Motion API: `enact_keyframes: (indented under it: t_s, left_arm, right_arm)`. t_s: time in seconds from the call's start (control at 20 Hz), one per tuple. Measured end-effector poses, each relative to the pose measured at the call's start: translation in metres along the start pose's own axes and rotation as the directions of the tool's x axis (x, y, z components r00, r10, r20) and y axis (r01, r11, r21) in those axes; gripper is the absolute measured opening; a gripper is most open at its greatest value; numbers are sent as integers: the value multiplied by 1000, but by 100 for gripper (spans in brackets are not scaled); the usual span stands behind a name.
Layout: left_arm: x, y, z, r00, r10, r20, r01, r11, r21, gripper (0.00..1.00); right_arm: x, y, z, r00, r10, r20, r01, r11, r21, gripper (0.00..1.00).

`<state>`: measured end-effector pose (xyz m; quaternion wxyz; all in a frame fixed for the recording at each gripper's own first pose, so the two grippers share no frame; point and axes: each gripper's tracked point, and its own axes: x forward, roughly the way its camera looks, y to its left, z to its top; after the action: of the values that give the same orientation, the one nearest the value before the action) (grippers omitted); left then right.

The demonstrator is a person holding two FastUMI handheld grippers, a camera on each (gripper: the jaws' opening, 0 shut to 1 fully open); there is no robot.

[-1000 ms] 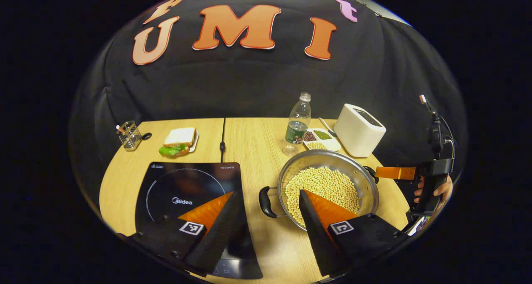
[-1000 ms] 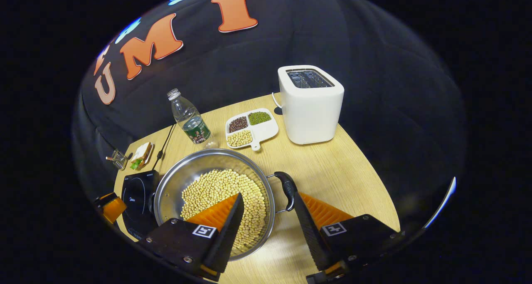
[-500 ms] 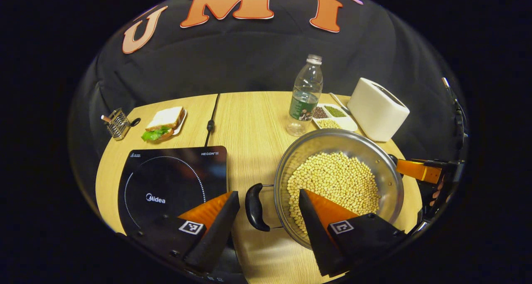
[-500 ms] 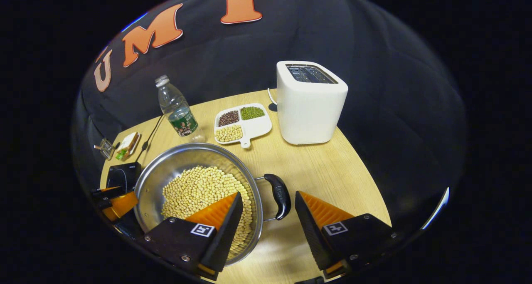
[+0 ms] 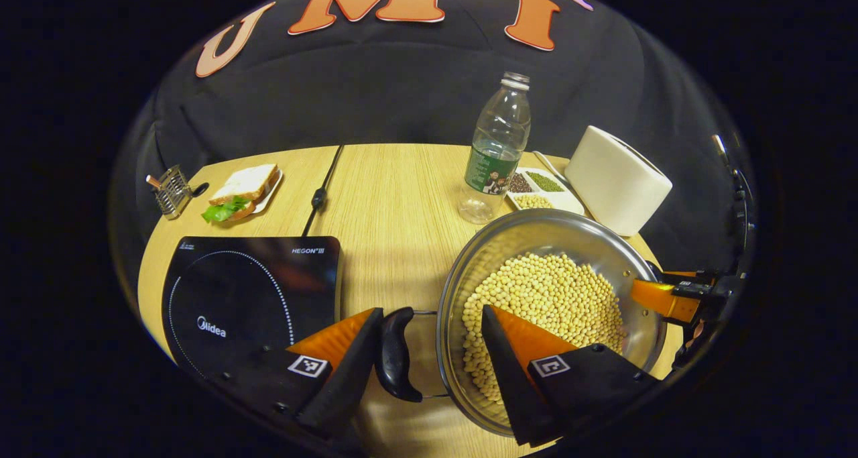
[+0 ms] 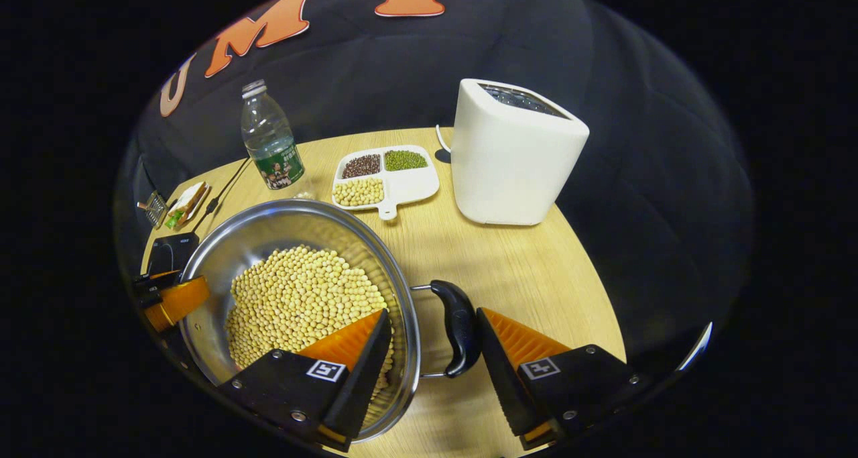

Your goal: First push the handle of the pot to place it horizontally, then grasp the pot with both hands and set it on the induction cooktop.

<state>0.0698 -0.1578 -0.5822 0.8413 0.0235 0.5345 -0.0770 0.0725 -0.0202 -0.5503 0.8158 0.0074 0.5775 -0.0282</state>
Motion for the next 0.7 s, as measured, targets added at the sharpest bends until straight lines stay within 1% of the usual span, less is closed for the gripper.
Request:
enact_keyframes:
  t_s: [0.05, 0.1, 0.15, 0.2, 0.3, 0.35, 0.4, 0.55, 0.7]
  left_arm:
    - [5, 1, -1, 1000, 3, 2, -3, 1000, 3, 94]
    - [11, 1, -3, 1000, 0, 1, 0, 1000, 4, 95]
    - [17, 2, -4, 1000, 0, 0, 0, 1000, 2, 93]
    - [21, 2, -3, 1000, 3, 6, -3, 1000, -1, 94]
    - [28, 5, -1, 1000, 13, 24, -13, 1000, -9, 90]
    - [30, 7, -2, 999, 22, 30, -22, 1000, -4, 85]
    - [30, 7, -1, 999, 26, 42, -27, 1000, 7, 83]
    - [33, 8, 0, 996, 45, 75, -49, 997, 54, 83]
    - [35, 7, 5, 993, 39, 108, -49, 994, 93, 83]
  right_arm:
    - [5, -1, -2, 1000, -8, -4, 8, 1000, 5, 81]
    - [7, -2, -4, 1000, -13, -9, 13, 1000, 5, 79]
    - [7, -4, -6, 1000, -16, -10, 16, 1000, 6, 78]
    - [8, -4, -5, 1000, -14, -6, 14, 1000, 10, 75]
    - [5, -6, -6, 1000, -13, -1, 13, 1000, 14, 73]
    - [6, -6, -6, 1000, -14, 1, 14, 1000, 10, 68]
    - [6, -6, -6, 1000, -16, 1, 16, 1000, 7, 71]
    - [6, -6, -6, 1000, -5, 13, 5, 999, 49, 71]
    - [6, -6, -9, 1000, 13, 23, -14, 997, 71, 70]
